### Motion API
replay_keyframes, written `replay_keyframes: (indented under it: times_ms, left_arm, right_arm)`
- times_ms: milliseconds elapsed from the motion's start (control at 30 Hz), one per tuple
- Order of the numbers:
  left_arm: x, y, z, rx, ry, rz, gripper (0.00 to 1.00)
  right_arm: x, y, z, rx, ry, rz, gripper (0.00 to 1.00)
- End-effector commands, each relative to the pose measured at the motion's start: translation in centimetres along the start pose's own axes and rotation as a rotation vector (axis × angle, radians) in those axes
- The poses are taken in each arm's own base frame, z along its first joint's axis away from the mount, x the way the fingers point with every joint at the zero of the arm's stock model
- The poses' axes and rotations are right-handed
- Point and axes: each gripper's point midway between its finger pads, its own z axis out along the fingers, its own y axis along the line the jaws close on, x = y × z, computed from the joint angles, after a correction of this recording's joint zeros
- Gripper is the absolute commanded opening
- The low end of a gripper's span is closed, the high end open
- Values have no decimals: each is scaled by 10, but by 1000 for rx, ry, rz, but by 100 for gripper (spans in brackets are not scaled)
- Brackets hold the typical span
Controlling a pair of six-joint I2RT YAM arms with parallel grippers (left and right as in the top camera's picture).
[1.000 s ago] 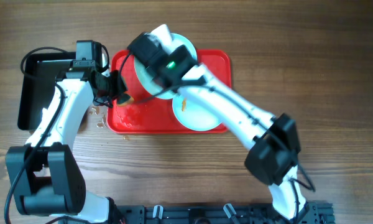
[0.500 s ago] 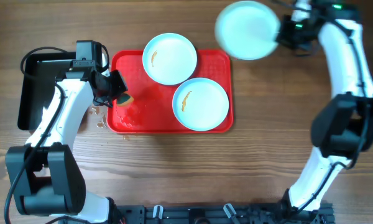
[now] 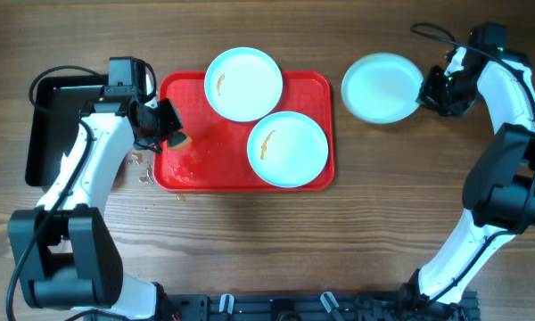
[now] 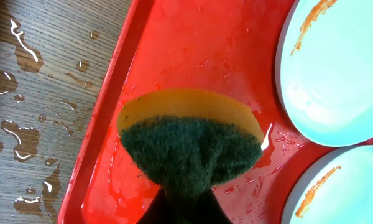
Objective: Clean dirty plates on tray and stack at the side
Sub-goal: 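Place the plate on the table right of the tray, right gripper, then move the right gripper to the left plate and grasp its rim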
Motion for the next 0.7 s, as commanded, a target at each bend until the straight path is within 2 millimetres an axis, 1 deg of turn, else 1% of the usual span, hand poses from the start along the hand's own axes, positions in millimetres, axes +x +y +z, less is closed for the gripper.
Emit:
replay_keyframes:
  times_ms: [0,100,167,267,300,333,400,433,500,567,633,667]
  left_arm:
    - [3,-2,4,9,13,14,4]
    - [3,-1,4,8,14,14,4]
    - [3,-2,4,9,13,14,4]
    - [1,-2,4,12,6,15,4]
    - [0,-3,4,14,3,15,4]
    - [0,-4,4,19,3,16,4]
    - [2,-8,4,46,14,16,4]
    - [4,-14,3,78,25,17,4]
    - [4,-17,3,94,26,18,4]
    - [2,-17,3,96,20,20,4]
    - [2,-18,3,97,17,20,4]
    - [2,-18,3,98,17,20,4]
  right_arm:
    - [-2,0,-15,26,-27,-4,21]
    - [4,2,-18,18,-6,1,26]
    - [8,17,-25,-51,4,-12,27]
    - [15,63,-44,-239,2,-115,29]
    - [19,91,-56,-323,-12,-178,34]
    - [23,109,-63,-356,-27,-224,49]
    - [31,141,-70,-385,-61,-308,95]
    - [40,174,-73,-394,-91,-398,99]
    - [54,206,-69,-344,-115,-491,100]
    - [71,231,-61,-265,-135,-574,99]
    - [88,253,-54,-218,-136,-641,99]
    - [97,268,-49,-194,-144,-680,100]
